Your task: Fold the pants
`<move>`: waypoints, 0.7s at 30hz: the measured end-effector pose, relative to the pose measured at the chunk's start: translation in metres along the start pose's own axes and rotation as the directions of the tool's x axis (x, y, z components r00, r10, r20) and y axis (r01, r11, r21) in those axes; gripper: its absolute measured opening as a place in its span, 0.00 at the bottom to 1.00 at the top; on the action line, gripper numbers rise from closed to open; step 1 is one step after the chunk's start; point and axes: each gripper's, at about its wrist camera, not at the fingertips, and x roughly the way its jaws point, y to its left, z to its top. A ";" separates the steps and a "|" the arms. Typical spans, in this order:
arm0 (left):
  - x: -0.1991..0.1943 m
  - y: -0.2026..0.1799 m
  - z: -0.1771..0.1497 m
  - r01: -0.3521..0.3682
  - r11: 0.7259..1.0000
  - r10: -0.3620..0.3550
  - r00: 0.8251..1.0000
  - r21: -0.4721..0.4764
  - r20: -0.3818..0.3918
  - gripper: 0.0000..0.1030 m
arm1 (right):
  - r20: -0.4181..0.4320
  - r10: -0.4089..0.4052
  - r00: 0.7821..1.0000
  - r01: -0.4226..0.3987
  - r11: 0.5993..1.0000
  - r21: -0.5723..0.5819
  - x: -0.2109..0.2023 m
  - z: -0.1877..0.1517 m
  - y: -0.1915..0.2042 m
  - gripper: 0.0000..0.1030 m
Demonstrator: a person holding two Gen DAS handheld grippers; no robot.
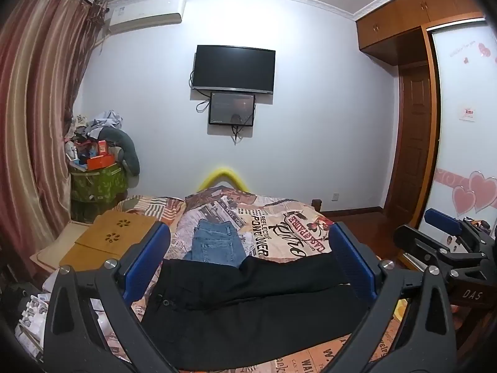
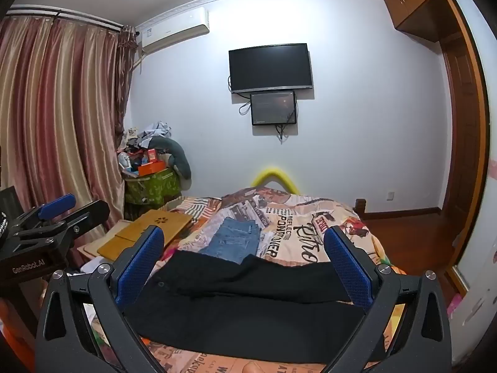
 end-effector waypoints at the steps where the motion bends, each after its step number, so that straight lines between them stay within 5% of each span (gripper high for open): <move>1: 0.000 0.000 0.000 -0.001 1.000 0.001 1.000 0.001 0.003 1.00 | 0.000 0.000 1.000 0.000 1.000 0.001 0.000 0.000 0.000 0.99; 21: 0.000 0.005 -0.004 0.008 1.000 -0.007 1.000 -0.011 0.015 1.00 | -0.004 -0.007 1.000 0.007 1.000 0.005 0.001 -0.002 -0.005 0.99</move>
